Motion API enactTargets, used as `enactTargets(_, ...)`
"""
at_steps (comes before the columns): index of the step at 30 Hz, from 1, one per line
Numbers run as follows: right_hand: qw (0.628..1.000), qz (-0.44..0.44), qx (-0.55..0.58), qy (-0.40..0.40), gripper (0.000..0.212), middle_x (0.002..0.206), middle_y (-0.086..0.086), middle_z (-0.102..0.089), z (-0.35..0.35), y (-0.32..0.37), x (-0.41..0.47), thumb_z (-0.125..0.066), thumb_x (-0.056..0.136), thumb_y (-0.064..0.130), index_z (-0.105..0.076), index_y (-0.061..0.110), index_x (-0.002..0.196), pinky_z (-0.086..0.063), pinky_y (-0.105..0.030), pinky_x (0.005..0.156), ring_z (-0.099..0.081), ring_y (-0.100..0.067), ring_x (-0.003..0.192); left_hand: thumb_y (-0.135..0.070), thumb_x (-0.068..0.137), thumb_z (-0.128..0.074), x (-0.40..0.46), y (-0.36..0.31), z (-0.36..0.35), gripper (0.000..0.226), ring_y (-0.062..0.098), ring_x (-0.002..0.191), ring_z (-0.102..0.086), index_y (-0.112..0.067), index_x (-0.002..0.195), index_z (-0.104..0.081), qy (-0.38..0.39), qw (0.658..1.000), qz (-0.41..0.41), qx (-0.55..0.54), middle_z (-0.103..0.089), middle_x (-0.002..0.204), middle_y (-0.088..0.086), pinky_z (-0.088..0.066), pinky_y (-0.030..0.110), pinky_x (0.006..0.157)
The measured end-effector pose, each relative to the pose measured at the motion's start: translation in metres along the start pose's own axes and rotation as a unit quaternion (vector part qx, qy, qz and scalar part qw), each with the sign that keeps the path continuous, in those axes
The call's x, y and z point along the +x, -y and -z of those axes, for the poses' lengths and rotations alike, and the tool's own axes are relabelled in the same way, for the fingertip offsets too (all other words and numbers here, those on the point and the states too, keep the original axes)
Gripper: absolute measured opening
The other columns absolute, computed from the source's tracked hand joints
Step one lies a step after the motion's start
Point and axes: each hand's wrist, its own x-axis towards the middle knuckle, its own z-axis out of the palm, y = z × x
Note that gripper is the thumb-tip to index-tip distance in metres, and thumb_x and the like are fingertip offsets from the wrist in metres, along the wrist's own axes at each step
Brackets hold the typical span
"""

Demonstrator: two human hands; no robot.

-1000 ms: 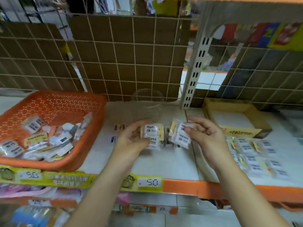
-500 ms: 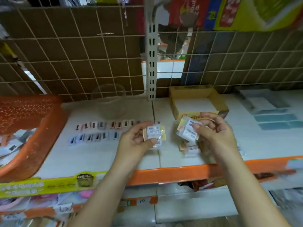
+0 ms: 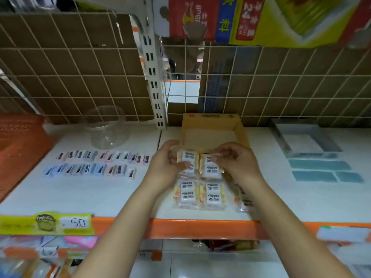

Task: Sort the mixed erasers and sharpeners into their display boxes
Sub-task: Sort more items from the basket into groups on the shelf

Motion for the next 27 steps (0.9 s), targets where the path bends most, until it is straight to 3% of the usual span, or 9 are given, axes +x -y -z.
enactTargets(3,0.998,0.015,-0.049,0.022,0.016,0.075,0.009,-0.059,-0.001,-0.007,0.004,-0.072,0.077,0.008,-0.063,0.020,0.083,-0.043,-0.008,0.061,-0.055,-0.006,0.070,0.000,0.071,-0.075,0.004,0.005,-0.003,0.048,0.013,0.065,-0.054,-0.020,0.108,-0.051,-0.028,0.999,0.013,0.026,-0.053,0.069,-0.006,-0.045,0.031,0.065)
enactTargets(6,0.993,0.049,-0.105,0.032,0.013,0.079,0.010,-0.060,0.001,-0.010,0.004,-0.068,0.081,0.012,-0.067,0.017,0.093,-0.040,-0.003,0.063,-0.053,-0.002,0.072,-0.008,0.073,-0.075,0.005,0.006,-0.005,0.038,0.014,0.069,-0.053,-0.016,0.106,-0.058,-0.043,0.995,-0.010,0.092,-0.056,0.073,-0.004,-0.044,0.029,0.070)
enactTargets(9,0.983,0.070,-0.165,0.047,0.023,0.096,0.006,-0.064,0.003,-0.012,0.005,-0.064,0.085,0.017,-0.068,0.013,0.107,-0.042,-0.012,0.079,-0.057,-0.004,0.085,-0.018,0.079,-0.071,0.002,0.005,-0.007,0.043,0.019,0.080,-0.054,-0.012,0.120,-0.060,-0.055,0.984,-0.033,0.165,-0.060,0.088,0.006,-0.043,0.029,0.076)
enactTargets(12,0.960,0.112,-0.251,0.052,0.024,0.107,-0.001,-0.066,0.003,-0.013,0.006,-0.059,0.089,0.023,-0.067,0.013,0.110,-0.041,-0.023,0.088,-0.056,-0.017,0.102,-0.021,0.084,-0.066,0.000,0.007,-0.009,0.041,0.017,0.085,-0.052,-0.010,0.122,-0.059,-0.057,0.979,-0.039,0.192,-0.056,0.096,0.005,-0.042,0.027,0.079)
enactTargets(15,0.931,0.151,-0.330,0.037,0.025,0.108,-0.004,-0.062,0.002,-0.013,0.005,-0.054,0.092,0.025,-0.067,0.012,0.108,-0.031,-0.021,0.079,-0.049,-0.020,0.104,-0.023,0.084,-0.065,0.003,0.008,-0.008,0.042,0.011,0.086,-0.048,-0.009,0.123,-0.058,-0.053,0.976,-0.037,0.206,-0.050,0.101,0.001,-0.043,0.028,0.087)
enactTargets(17,0.921,0.169,-0.349,0.031,0.024,0.108,-0.004,-0.061,0.001,-0.010,0.004,-0.052,0.093,0.022,-0.066,0.012,0.108,-0.033,-0.023,0.079,-0.048,-0.019,0.103,-0.024,0.086,-0.064,0.003,0.006,-0.006,0.044,0.012,0.089,-0.049,-0.011,0.127,-0.055,-0.039,0.975,-0.036,0.217,-0.048,0.103,-0.001,-0.044,0.030,0.090)
enactTargets(21,0.913,0.210,-0.348,0.040,0.024,0.113,-0.003,-0.058,-0.007,0.005,0.003,-0.048,0.093,0.017,-0.064,0.010,0.110,-0.031,-0.022,0.081,-0.045,-0.020,0.109,-0.025,0.088,-0.059,-0.003,0.000,0.007,0.046,0.013,0.098,-0.049,-0.017,0.132,-0.049,-0.030,0.963,-0.074,0.258,-0.045,0.106,-0.007,-0.036,0.022,0.086)
enactTargets(27,0.884,0.291,-0.348,0.114,0.029,0.124,-0.004,-0.053,-0.051,0.045,0.000,-0.043,0.094,0.015,-0.060,0.012,0.118,-0.026,-0.020,0.083,-0.039,-0.018,0.116,-0.030,0.085,-0.054,-0.026,-0.012,0.066,0.041,0.027,0.107,-0.050,-0.011,0.122,-0.059,-0.126,0.906,-0.162,0.370,-0.057,0.113,0.009,-0.031,0.020,0.085)
